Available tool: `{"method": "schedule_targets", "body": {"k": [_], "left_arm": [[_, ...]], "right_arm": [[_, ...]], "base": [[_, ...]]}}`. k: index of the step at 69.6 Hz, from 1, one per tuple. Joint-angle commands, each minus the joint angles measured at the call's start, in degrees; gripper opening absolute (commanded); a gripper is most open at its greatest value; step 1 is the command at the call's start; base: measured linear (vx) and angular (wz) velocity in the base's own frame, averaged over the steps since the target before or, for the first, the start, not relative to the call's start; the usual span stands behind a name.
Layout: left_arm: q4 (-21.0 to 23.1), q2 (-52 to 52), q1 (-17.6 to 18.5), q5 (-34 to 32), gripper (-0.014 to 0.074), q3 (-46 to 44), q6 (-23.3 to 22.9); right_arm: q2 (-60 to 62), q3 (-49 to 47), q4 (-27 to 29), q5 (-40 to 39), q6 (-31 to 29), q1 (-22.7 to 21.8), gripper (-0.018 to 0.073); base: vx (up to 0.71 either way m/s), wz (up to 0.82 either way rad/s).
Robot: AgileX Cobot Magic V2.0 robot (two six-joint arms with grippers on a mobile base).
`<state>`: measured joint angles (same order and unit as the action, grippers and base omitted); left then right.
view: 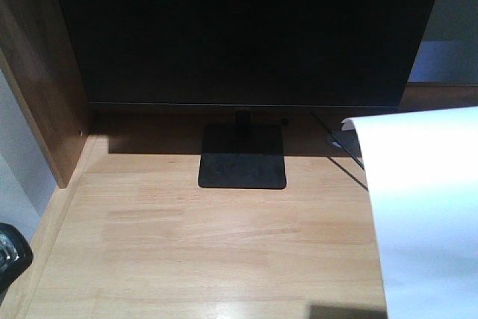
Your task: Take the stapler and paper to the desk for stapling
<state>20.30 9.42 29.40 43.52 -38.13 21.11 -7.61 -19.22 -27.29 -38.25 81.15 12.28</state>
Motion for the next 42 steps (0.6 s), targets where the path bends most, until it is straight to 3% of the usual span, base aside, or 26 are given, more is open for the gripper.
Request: {"method": "schedule_targets", "body": {"k": [1, 42], "left_arm": [[1.8, 0.9, 0.3, -6.6, -0.0006, -1.7, 0.0], [1.8, 0.9, 0.3, -6.6, -0.0006, -1.7, 0.0]], "right_arm": [[-0.8, -1.8, 0.8, -1.9, -0.7, -0.3, -0.0006], [-0.8, -1.8, 0.8, -1.9, -0.7, -0.3, -0.0006]], "base": [[0.0, 0.01], [0.0, 0.0]]}}
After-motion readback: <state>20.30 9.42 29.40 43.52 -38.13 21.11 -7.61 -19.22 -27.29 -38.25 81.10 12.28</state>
